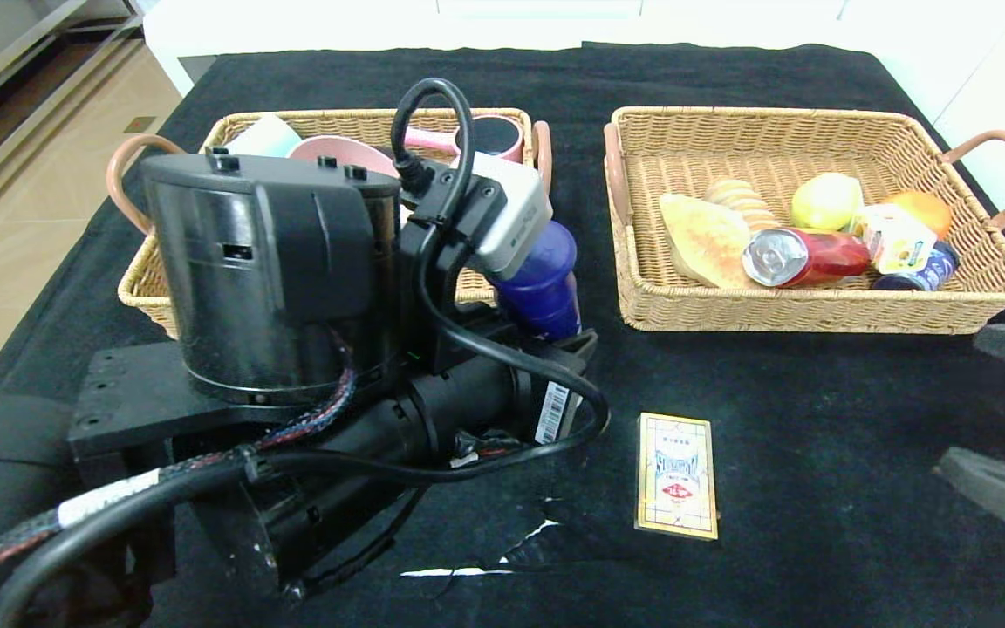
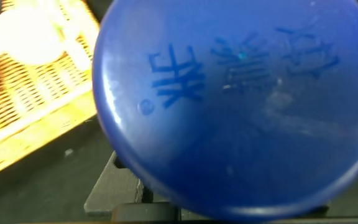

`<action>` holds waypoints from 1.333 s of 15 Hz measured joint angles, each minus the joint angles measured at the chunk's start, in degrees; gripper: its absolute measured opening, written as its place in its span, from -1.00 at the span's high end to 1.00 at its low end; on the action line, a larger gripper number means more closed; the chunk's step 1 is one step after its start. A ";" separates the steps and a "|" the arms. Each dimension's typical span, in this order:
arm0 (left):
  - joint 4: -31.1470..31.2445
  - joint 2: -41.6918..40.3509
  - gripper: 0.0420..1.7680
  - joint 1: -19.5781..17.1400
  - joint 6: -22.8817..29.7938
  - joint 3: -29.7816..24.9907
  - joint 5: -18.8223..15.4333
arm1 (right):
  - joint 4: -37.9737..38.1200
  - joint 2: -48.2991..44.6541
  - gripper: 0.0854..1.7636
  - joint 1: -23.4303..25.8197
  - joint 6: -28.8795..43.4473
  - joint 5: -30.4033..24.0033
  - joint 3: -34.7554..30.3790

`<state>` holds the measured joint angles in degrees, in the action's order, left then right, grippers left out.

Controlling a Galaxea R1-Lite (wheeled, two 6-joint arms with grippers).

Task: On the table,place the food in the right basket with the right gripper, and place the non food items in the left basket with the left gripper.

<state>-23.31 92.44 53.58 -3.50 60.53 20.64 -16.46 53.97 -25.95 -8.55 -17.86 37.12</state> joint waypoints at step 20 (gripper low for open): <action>2.97 21.59 0.09 11.03 -3.15 23.45 -1.35 | 0.06 -7.47 -0.94 10.41 0.00 -0.05 4.77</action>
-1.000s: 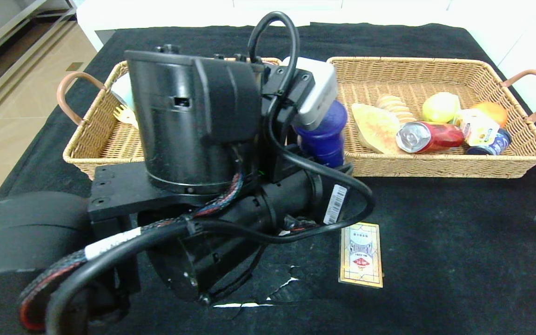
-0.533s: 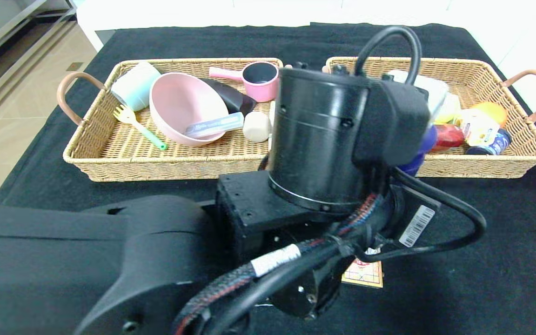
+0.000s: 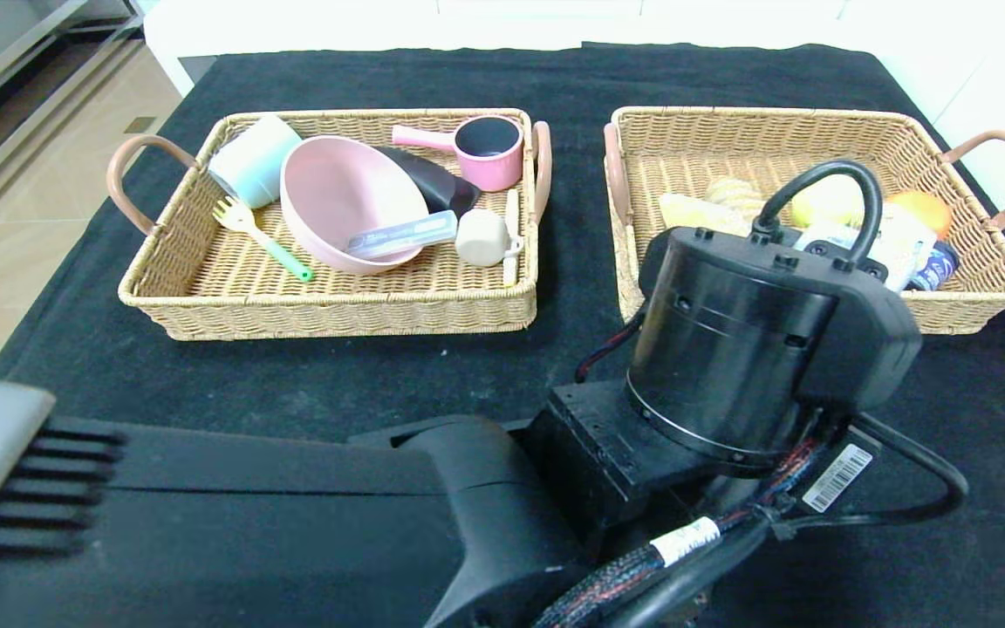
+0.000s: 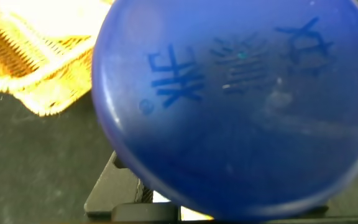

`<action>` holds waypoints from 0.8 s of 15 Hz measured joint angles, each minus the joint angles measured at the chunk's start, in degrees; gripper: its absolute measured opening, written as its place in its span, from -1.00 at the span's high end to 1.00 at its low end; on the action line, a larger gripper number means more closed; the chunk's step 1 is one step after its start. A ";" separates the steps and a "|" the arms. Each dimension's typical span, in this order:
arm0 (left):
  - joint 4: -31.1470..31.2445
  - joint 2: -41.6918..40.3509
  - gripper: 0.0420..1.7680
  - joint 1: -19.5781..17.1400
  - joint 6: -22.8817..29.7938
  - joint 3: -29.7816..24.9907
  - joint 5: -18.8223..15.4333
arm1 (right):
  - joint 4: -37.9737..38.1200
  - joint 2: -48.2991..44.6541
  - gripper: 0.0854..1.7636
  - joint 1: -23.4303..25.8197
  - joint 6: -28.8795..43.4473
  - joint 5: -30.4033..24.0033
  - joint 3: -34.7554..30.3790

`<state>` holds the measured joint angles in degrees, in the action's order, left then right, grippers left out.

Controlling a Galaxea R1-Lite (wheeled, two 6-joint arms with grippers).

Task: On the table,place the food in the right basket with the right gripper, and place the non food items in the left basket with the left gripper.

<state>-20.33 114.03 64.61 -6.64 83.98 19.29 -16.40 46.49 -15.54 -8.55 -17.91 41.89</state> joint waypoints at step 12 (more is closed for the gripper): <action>4.57 7.25 0.09 -0.80 -1.04 11.14 -1.07 | -0.11 -1.13 -0.94 2.93 1.33 0.00 1.52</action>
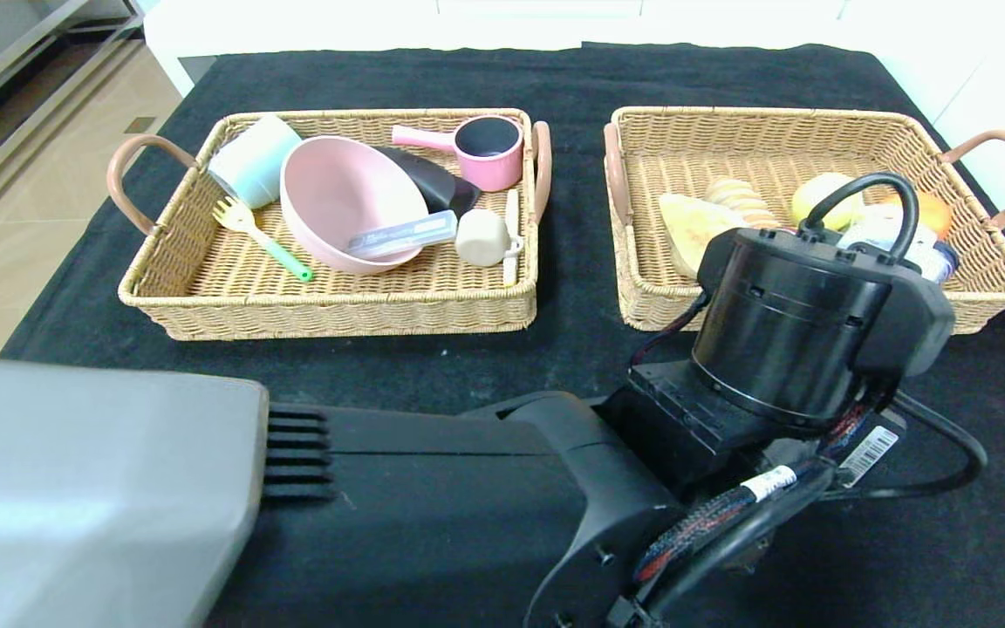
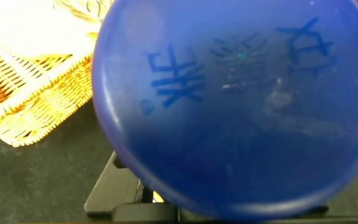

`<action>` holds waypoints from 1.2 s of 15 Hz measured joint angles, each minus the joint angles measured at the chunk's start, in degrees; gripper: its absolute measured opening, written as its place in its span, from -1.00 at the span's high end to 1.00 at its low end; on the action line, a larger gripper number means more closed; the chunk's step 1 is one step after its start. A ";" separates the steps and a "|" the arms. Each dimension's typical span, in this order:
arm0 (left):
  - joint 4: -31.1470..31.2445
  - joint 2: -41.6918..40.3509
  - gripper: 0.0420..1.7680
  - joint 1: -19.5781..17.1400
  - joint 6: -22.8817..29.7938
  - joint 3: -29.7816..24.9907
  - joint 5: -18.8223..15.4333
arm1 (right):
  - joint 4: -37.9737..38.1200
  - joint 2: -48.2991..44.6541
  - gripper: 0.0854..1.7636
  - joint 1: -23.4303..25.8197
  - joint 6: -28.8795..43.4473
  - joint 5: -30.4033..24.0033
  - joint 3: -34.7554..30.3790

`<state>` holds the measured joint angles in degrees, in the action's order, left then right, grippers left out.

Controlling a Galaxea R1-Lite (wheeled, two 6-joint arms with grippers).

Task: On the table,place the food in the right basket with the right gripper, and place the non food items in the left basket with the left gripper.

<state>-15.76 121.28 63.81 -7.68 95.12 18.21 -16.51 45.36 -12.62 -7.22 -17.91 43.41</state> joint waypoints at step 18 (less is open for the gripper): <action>0.74 -0.17 -0.60 -0.28 -0.91 1.23 0.67 | -0.09 -0.29 -0.94 -0.02 0.17 0.11 0.30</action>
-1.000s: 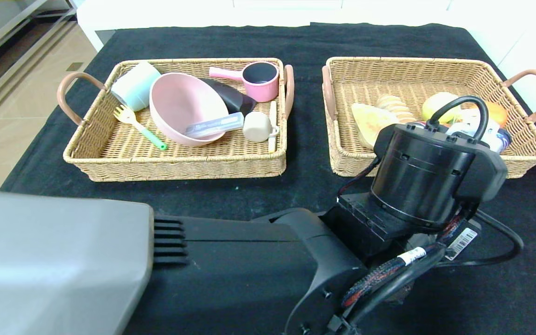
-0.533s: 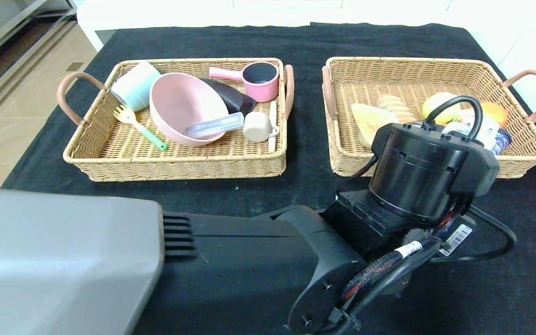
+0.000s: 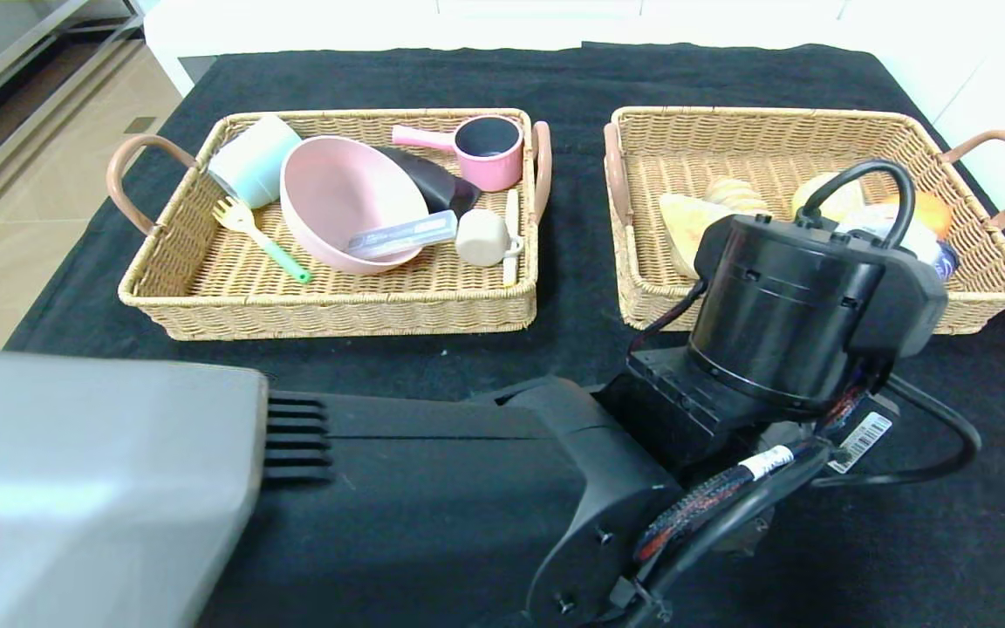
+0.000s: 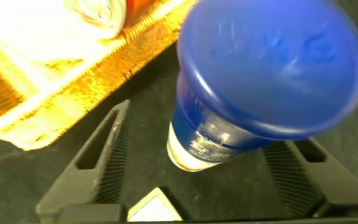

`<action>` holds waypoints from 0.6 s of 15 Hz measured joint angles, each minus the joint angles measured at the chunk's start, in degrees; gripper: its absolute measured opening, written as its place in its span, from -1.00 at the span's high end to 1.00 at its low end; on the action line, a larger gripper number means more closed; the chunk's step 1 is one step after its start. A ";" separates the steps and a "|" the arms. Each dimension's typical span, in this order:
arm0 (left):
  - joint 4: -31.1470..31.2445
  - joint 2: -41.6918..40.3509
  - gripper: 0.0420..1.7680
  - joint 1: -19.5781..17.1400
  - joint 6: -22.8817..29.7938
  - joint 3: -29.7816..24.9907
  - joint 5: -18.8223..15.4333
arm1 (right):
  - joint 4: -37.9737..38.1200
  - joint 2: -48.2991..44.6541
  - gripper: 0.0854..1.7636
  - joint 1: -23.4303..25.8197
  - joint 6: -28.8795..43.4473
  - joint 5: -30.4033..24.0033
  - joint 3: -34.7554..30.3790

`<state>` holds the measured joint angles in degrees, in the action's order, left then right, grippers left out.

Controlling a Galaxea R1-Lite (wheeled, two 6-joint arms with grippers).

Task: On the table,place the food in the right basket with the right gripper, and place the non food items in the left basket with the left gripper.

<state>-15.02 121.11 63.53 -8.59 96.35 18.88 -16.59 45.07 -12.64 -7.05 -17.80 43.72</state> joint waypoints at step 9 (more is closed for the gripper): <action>6.29 -7.28 -0.83 2.57 3.89 -6.50 4.02 | 0.09 -0.43 -0.94 0.00 -0.09 -0.09 -0.02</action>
<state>-8.73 113.84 66.10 -4.71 89.86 22.91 -16.51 44.64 -12.64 -7.13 -17.88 43.69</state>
